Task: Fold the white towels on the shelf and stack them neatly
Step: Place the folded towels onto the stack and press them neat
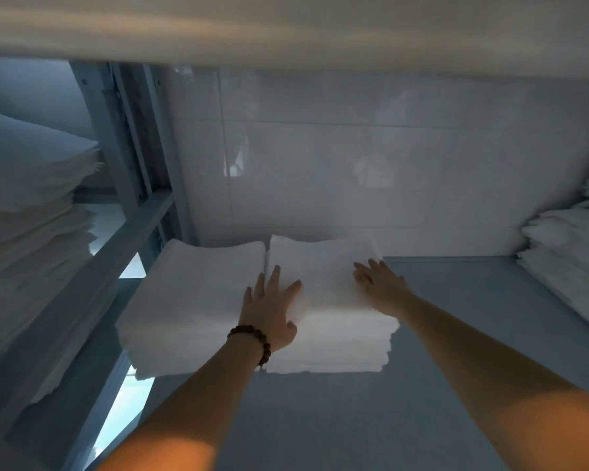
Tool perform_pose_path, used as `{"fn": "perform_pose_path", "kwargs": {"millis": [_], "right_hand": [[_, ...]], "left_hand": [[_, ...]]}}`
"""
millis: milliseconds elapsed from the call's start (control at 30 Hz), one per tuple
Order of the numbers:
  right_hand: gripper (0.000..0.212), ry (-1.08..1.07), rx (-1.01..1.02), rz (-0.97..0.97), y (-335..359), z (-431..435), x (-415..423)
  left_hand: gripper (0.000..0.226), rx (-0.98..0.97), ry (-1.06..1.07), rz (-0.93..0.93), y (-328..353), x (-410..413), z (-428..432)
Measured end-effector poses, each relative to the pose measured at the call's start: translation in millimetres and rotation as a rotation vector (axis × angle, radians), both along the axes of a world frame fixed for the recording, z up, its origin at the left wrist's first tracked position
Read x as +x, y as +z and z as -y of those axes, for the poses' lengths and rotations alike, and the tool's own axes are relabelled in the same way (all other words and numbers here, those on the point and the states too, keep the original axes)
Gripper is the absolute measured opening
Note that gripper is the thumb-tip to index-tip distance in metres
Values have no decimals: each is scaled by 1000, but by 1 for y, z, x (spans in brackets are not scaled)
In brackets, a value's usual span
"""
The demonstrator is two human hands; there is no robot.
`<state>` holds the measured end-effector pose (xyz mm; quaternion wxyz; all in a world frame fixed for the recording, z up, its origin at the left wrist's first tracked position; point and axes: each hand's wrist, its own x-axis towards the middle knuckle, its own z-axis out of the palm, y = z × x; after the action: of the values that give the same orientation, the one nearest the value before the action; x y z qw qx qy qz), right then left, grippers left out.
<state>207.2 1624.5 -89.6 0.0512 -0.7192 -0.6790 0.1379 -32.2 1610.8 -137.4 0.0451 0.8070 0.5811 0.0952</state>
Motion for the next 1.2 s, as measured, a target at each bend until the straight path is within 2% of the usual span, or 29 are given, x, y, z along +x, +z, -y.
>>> {"fn": "perform_pose_path", "kwargs": {"millis": [67,133,200,267,400,467,567,700,800,900,1033,1100,1200], "right_hand": [[51,11,-4,-42,-4,-3,15],[56,15,18,-189,-8,-7,23],[60,-66,32,-543,-9,-10,25],[56,-236,43,-956,-12,-10,28],[44,-372,-28,-1382,-23,-6,44],[43,-371,-105,-1506,-30,-7,46],[41,-380,-137,-1531,-35,-17,33],[36,-338,-127,-1566,-40,-24,28],[43,-297,-185,-1645,-43,-30,41],[48,-276,-166,-1716,-41,-34,34],[57,-236,-144,-1731,-40,-43,35],[61,-256,-88,-1700,-39,-49,40],[56,-248,-66,-1533,-40,-51,29]], "left_hand": [[73,95,10,-89,3,9,-2],[68,226,-13,-174,5,20,-3],[69,282,-39,-237,4,28,-4],[73,234,-11,-241,0,34,-5],[71,202,56,-256,-4,39,-7],[67,248,57,-288,0,35,-14],[65,300,113,-275,3,24,-22],[73,185,81,-267,-12,19,-16],[69,171,35,-189,-8,25,-9],[74,216,-47,-84,1,52,-2],[85,242,-99,-58,-3,104,2],[89,268,-81,-69,-7,119,0],[96,325,-48,-127,-12,128,-4]]}}
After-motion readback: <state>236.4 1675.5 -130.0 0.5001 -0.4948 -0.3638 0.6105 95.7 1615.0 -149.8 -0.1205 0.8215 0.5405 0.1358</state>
